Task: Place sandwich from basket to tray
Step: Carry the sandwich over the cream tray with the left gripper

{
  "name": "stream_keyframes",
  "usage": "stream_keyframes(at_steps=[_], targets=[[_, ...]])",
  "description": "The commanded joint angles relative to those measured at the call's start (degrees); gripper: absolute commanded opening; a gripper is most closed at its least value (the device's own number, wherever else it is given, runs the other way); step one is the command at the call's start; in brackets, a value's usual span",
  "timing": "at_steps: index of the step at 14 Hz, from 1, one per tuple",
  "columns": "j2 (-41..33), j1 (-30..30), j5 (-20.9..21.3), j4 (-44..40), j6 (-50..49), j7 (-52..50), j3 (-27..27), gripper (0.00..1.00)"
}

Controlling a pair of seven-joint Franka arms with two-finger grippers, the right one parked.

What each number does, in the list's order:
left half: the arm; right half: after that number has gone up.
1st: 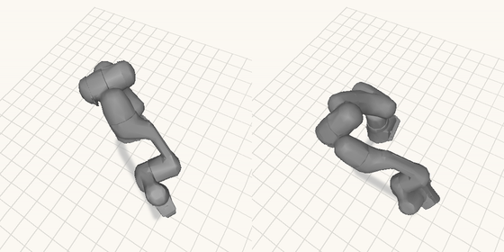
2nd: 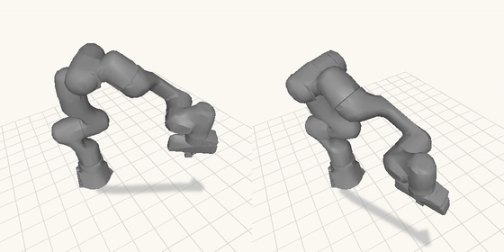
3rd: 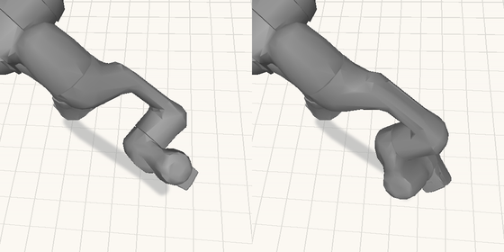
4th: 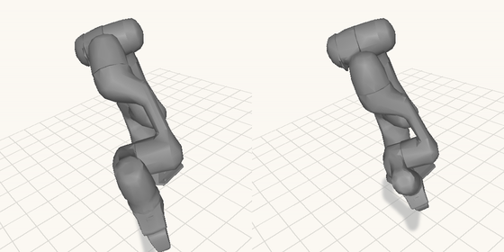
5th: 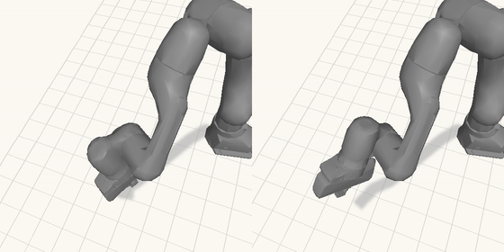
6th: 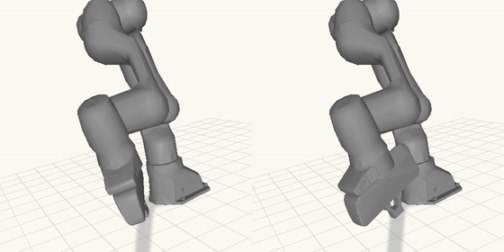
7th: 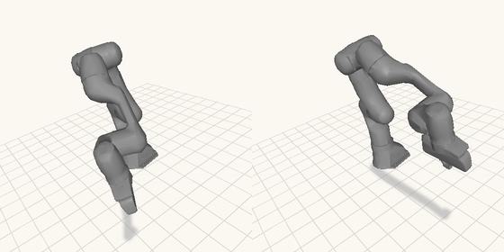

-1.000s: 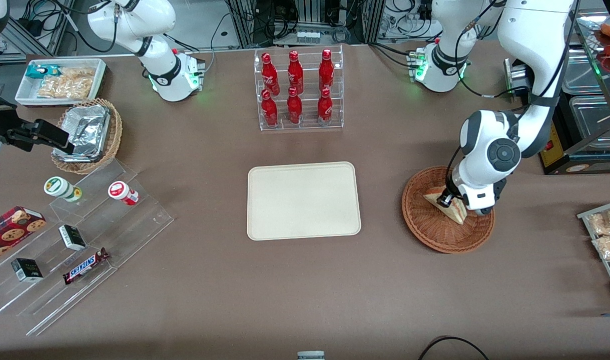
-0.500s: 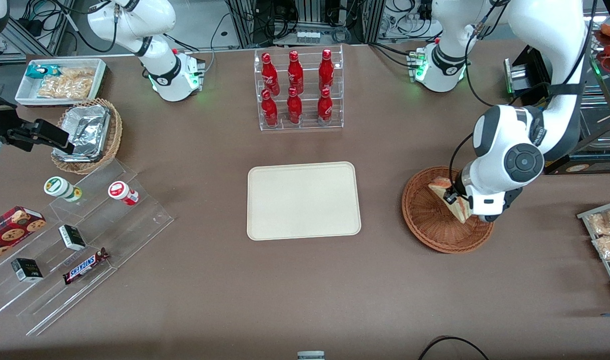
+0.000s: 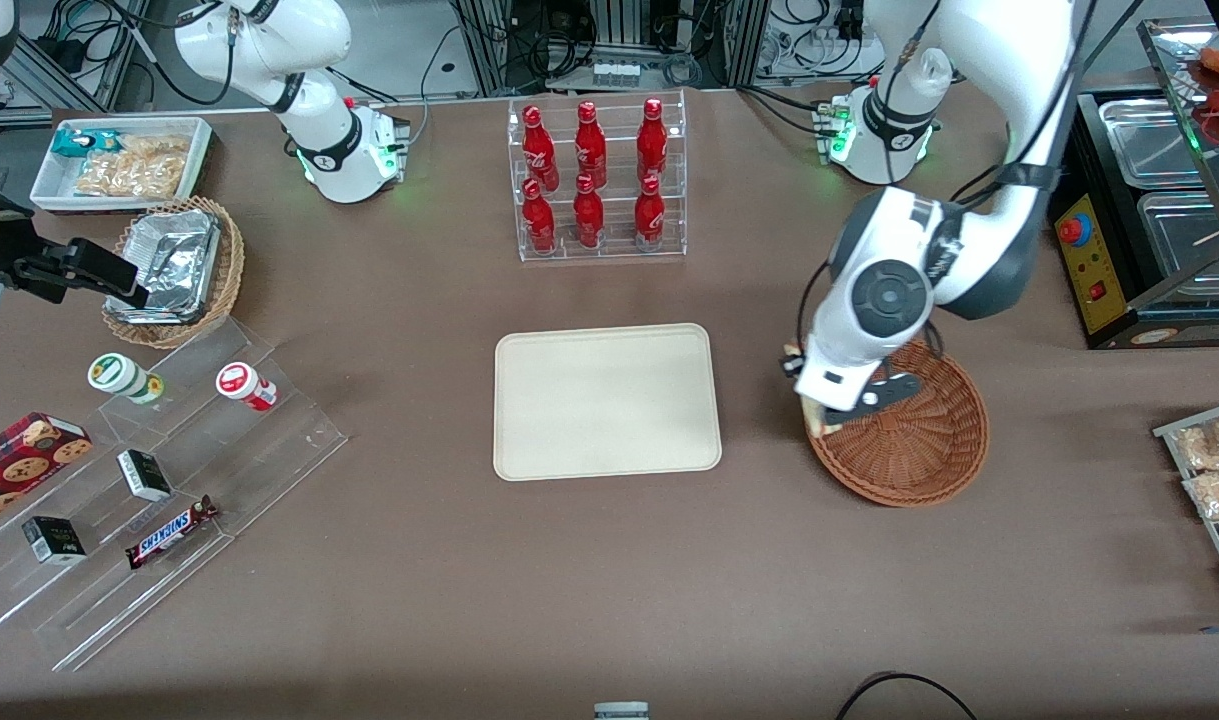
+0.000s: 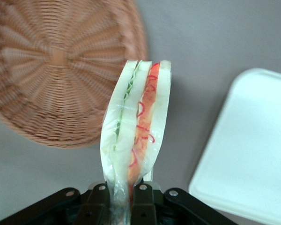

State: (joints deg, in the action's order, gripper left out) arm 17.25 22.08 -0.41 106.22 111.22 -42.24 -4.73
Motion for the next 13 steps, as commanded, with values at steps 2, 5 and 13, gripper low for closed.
stream_keyframes(at_steps=[2,5,13], targets=[[6.82,5.32,-2.66,-8.98,0.23,1.47,-0.01,0.06],[12.36,10.25,-3.11,-14.62,0.31,-2.05,-0.01,0.05],[21.85,18.34,-3.20,-21.83,9.18,-8.99,-0.01,0.04]])
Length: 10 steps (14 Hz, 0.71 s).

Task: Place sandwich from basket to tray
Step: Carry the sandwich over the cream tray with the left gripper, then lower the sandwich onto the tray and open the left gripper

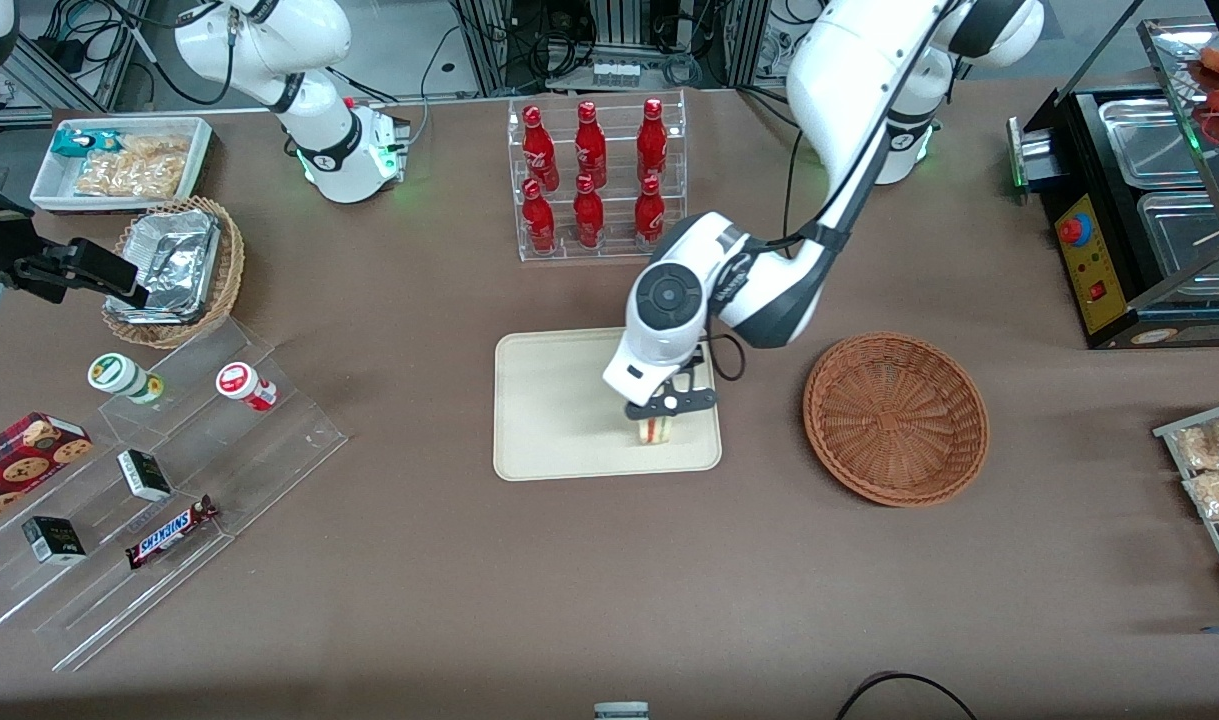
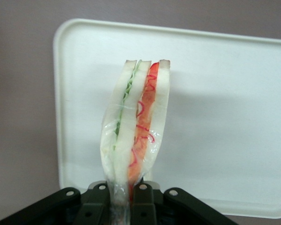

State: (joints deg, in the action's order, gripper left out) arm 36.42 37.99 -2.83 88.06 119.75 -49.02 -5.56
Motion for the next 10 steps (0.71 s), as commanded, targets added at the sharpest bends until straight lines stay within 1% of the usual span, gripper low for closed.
stream_keyframes(at_steps=[1,4,6,10], targets=[[3.74,3.05,-0.69,-5.16,0.66,-3.01,0.90,0.04],[5.76,4.02,-0.60,-7.54,0.58,-4.50,0.82,0.04],[7.87,4.80,-0.34,-9.74,0.58,-7.31,0.90,0.04],[8.76,5.16,-0.16,-11.07,0.23,-8.20,0.91,0.06]])
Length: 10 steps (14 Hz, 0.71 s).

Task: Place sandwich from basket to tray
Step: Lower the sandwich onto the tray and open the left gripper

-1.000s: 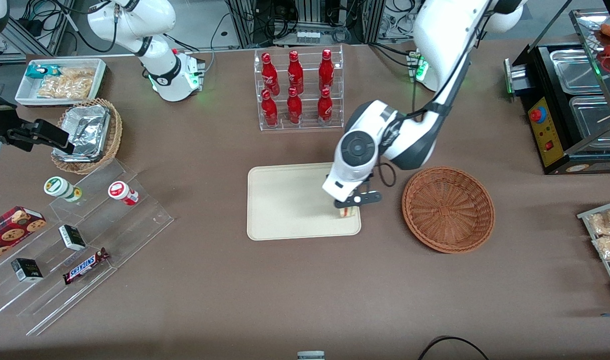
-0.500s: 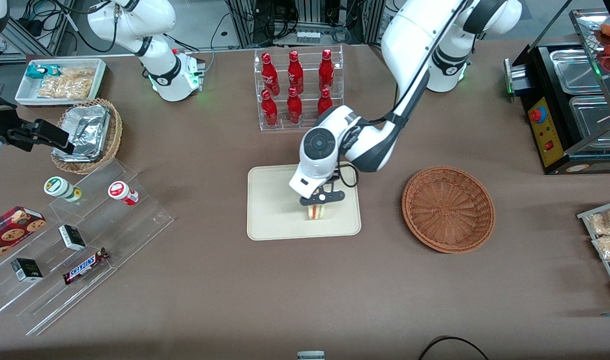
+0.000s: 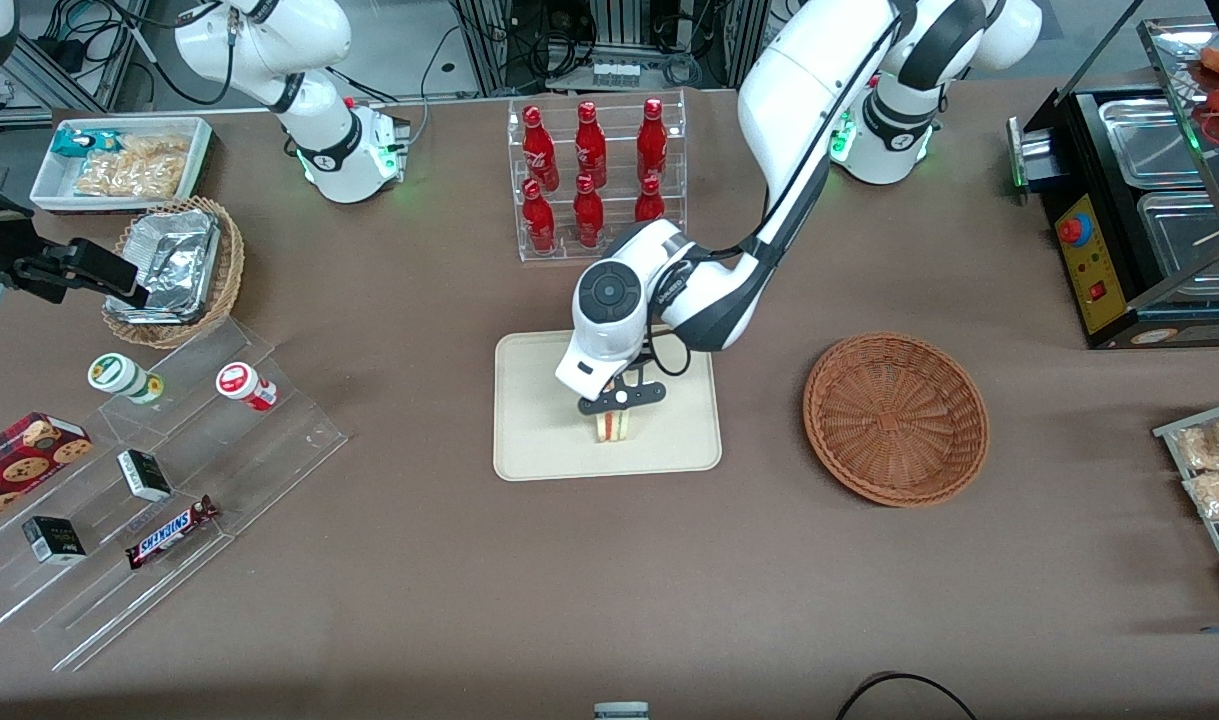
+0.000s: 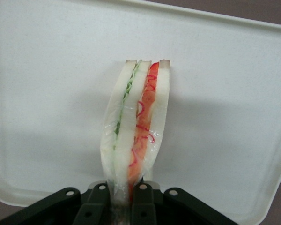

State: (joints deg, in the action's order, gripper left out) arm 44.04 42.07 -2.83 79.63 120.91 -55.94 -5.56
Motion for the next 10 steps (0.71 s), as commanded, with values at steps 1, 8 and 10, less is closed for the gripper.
stream_keyframes(at_steps=[1,8,10], targets=[[1.22,1.08,-0.16,-2.55,-0.93,-1.27,0.90,0.07],[-0.96,1.43,0.19,-2.29,-1.72,-1.45,0.99,1.00],[-3.34,1.26,0.19,-2.46,-4.79,-1.27,1.25,1.00]])
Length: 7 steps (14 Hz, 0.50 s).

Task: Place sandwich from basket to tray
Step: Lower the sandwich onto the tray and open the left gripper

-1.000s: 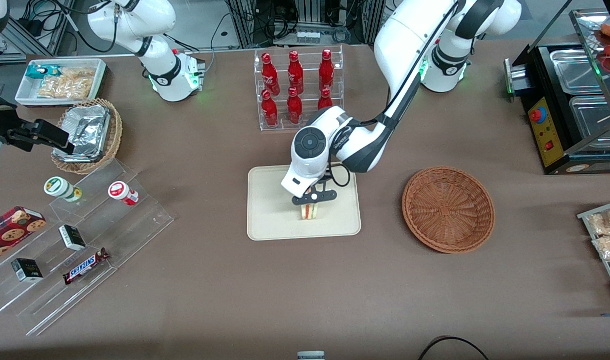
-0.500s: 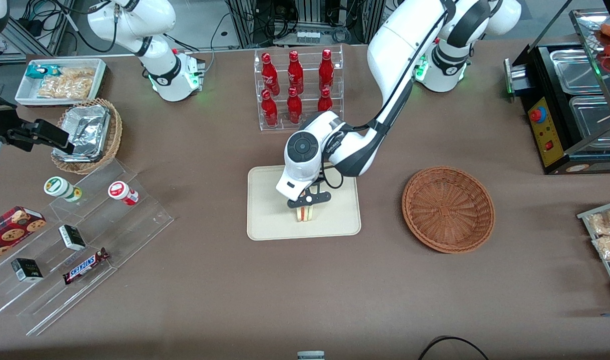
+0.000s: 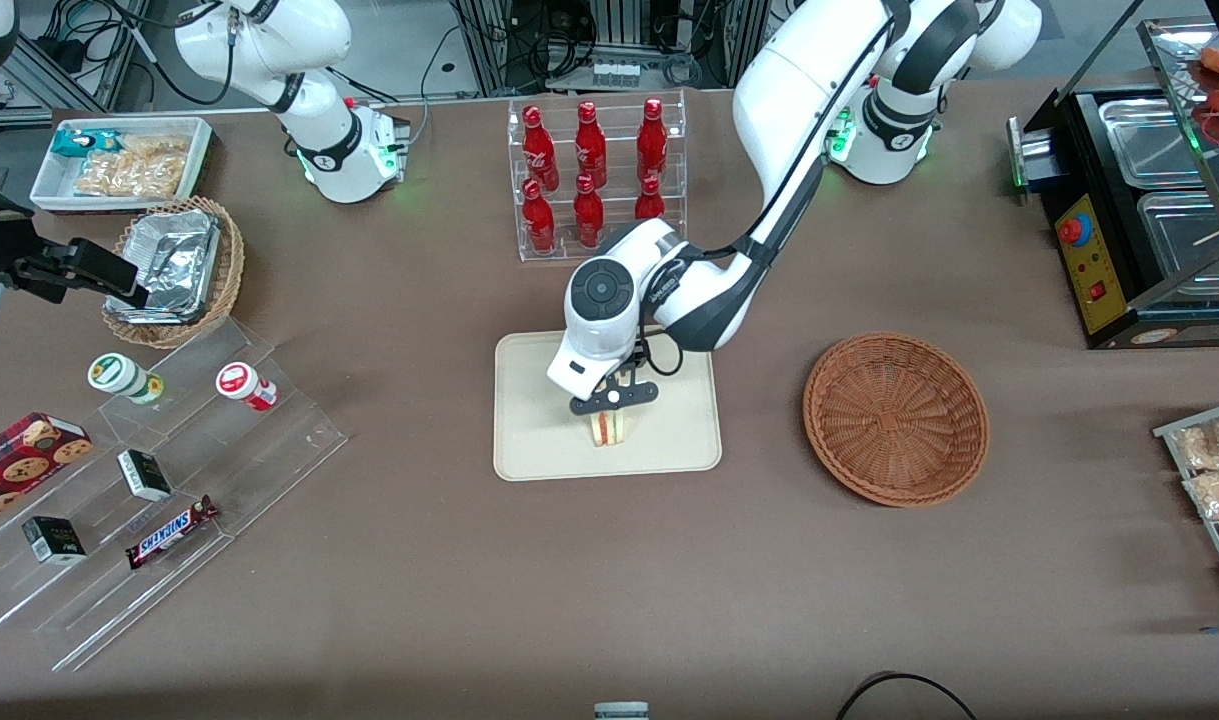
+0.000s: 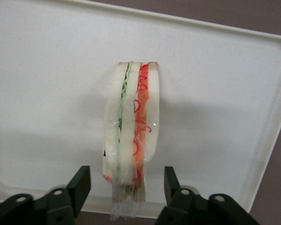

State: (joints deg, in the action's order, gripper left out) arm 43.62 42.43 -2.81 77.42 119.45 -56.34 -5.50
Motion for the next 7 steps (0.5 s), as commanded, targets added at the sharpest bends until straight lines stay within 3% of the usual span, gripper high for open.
stream_keyframes(at_steps=[1,7], targets=[[-4.32,0.55,0.26,-0.26,-4.65,-0.61,1.37,1.00],[-12.15,-2.17,0.35,0.27,-15.98,0.18,2.94,1.00]])
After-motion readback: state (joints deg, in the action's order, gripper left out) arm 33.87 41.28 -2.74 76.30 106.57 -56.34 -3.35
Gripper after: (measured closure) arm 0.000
